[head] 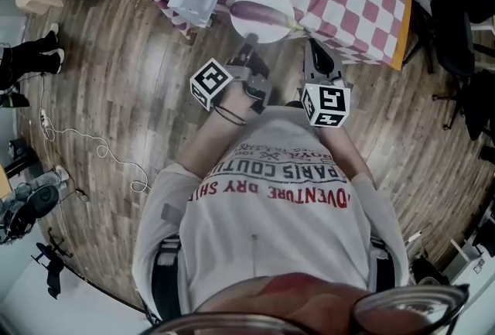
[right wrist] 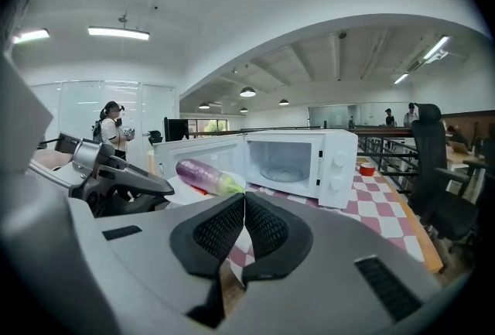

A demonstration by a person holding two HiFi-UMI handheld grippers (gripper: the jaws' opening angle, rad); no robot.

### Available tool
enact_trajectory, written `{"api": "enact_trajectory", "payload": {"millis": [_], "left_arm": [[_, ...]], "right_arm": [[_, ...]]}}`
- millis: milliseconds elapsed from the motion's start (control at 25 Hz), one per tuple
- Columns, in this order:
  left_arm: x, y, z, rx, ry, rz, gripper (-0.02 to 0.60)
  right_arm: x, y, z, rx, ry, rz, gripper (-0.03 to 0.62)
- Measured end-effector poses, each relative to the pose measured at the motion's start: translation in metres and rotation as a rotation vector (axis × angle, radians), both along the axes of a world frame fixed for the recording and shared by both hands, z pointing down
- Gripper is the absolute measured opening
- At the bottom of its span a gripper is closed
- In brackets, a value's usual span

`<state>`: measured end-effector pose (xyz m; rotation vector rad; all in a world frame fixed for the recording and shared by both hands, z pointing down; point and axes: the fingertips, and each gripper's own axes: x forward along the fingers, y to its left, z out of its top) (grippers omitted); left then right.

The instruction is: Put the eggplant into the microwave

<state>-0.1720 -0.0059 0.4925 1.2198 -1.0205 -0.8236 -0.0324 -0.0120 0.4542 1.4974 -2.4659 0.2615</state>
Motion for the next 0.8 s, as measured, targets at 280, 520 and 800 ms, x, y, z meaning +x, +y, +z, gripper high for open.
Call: {"api": "enact_trajectory", "payload": {"millis": [280, 520, 800], "left_arm": [[0.011, -0.043, 0.013, -0.032, 0.013, 0.042, 0.034], [0.024, -0.093, 0.016, -0.039, -0.011, 0.054, 0.034], [0.037, -0.156, 0.013, -0.036, -0.027, 0.005, 0.034]], "right_arm": [[0.016, -0.041, 0.007, -0.012, -0.001, 0.062, 0.026], [0.032, -0.094, 0.006, 0.008, -0.026, 0.074, 0.026], [0.049, -0.159, 0.000, 0.028, -0.044, 0.036, 0.026]]}}
